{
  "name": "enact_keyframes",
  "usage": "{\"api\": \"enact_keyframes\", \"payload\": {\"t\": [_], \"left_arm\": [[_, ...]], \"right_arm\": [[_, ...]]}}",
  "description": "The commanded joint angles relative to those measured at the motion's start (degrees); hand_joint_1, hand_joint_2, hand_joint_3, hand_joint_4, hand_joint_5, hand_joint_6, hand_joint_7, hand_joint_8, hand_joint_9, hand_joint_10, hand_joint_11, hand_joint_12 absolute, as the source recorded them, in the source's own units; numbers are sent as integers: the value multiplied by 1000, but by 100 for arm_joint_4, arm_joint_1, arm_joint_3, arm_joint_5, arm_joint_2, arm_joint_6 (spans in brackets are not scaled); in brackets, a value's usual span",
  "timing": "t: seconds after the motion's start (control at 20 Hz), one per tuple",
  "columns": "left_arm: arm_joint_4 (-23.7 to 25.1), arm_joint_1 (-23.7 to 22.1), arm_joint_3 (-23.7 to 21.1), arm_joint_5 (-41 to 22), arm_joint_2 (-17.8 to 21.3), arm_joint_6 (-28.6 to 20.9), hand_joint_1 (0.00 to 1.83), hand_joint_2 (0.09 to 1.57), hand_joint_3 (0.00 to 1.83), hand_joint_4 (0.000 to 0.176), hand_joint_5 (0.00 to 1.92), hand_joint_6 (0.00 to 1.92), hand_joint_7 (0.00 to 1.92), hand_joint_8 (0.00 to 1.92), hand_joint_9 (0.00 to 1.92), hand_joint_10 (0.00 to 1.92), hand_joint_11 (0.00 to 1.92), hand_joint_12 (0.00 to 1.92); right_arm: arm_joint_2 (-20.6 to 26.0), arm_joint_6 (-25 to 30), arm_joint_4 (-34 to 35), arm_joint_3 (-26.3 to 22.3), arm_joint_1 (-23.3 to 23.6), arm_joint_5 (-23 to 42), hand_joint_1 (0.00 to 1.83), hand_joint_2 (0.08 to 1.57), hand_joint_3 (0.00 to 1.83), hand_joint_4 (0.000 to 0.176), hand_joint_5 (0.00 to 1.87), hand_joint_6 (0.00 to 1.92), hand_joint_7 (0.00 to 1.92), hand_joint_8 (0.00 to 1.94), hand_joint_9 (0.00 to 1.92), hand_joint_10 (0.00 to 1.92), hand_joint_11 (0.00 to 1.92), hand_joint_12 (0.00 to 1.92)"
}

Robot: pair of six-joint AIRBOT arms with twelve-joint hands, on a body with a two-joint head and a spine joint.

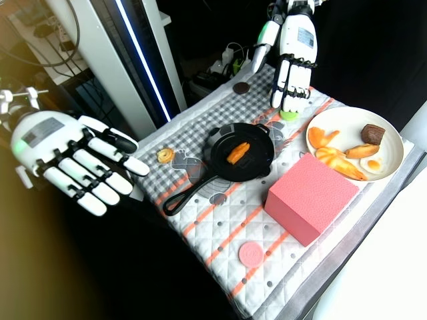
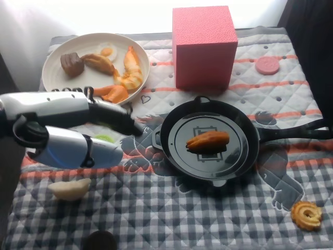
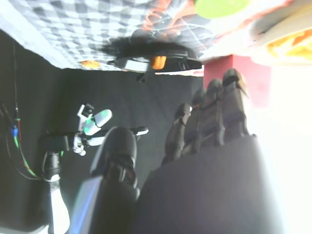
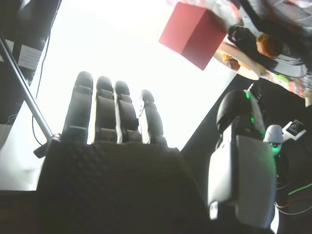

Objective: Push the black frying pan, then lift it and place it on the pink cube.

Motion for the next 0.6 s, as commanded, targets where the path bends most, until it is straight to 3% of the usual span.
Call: {"api": "enact_keyframes", "payload": {"t": [0.0, 0.05, 0.1, 0.2, 0.3, 0.5, 0.55], "left_arm": [[-113, -71, -4, -349, 4, -46, 331, 1404, 4, 0, 475, 102, 484, 18, 354, 201, 0, 953], [-96, -65, -2, -343, 4, -73, 356, 1399, 0, 0, 499, 92, 500, 14, 378, 188, 0, 1002], [-70, -66, 1, -337, -7, -78, 360, 1397, 0, 0, 511, 92, 493, 8, 378, 181, 0, 1011], [-54, -66, 17, -320, -39, -77, 392, 1372, 1, 0, 536, 58, 481, 1, 402, 114, 0, 984], [72, -52, 28, -203, -48, -84, 449, 1363, 0, 0, 578, 38, 506, 3, 452, 78, 0, 1066], [345, -118, 89, 9, -184, -113, 402, 1373, 0, 0, 564, 23, 506, 3, 456, 62, 0, 1107], [368, -114, 116, 59, -219, -113, 396, 1374, 1, 0, 576, 25, 512, 4, 467, 61, 0, 1130]], "right_arm": [[-8, 25, 39, 28, 31, 736, 383, 1313, 15, 12, 0, 0, 0, 0, 13, 3, 0, 378], [-28, 32, 49, 29, 27, 744, 398, 1317, 5, 11, 0, 0, 0, 0, 23, 5, 0, 468], [-44, 41, 68, 29, 7, 762, 387, 1316, 1, 22, 0, 0, 0, 0, 38, 9, 0, 633], [-46, 58, 97, 42, -19, 769, 385, 1313, 0, 47, 0, 0, 0, 0, 41, 9, 0, 671], [-54, 90, 122, 52, -28, 786, 386, 1309, 0, 30, 0, 0, 0, 0, 40, 5, 0, 746], [-101, 157, 163, 101, -49, 789, 390, 1305, 0, 26, 0, 0, 0, 0, 43, 5, 0, 757], [-126, 201, 165, 119, -59, 789, 390, 1306, 0, 36, 0, 0, 0, 0, 39, 3, 0, 757]]}}
